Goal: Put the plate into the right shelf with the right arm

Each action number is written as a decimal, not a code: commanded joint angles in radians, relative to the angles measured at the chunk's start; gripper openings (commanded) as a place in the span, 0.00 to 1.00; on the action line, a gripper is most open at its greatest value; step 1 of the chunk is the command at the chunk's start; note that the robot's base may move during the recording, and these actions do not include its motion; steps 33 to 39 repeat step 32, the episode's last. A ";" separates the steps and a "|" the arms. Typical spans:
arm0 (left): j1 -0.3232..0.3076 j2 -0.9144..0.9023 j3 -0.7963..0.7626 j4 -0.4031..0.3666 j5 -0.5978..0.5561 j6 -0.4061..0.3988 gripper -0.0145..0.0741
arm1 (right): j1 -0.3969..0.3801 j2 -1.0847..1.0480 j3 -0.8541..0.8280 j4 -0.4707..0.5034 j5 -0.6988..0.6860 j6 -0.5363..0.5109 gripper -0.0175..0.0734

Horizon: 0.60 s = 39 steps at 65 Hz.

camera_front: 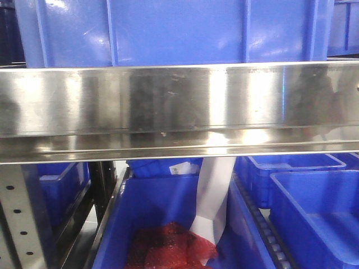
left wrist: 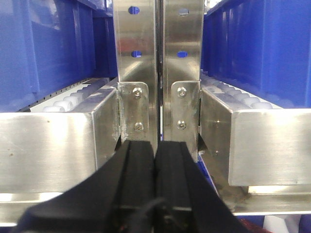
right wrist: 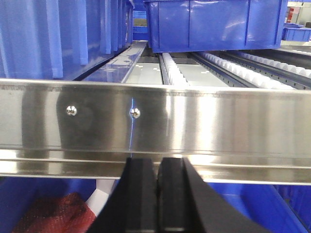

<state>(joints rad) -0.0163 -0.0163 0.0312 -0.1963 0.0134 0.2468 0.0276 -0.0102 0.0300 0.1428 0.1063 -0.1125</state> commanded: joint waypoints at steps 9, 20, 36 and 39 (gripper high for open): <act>-0.005 -0.011 0.011 -0.002 -0.086 -0.002 0.11 | -0.005 -0.013 -0.008 -0.011 -0.098 -0.002 0.25; -0.005 -0.011 0.011 -0.002 -0.086 -0.002 0.11 | -0.005 -0.013 -0.008 -0.011 -0.098 -0.002 0.25; -0.005 -0.011 0.011 -0.002 -0.086 -0.002 0.11 | -0.005 -0.013 -0.008 -0.011 -0.098 -0.002 0.25; -0.005 -0.011 0.011 -0.002 -0.086 -0.002 0.11 | -0.005 -0.013 -0.008 -0.011 -0.098 -0.002 0.25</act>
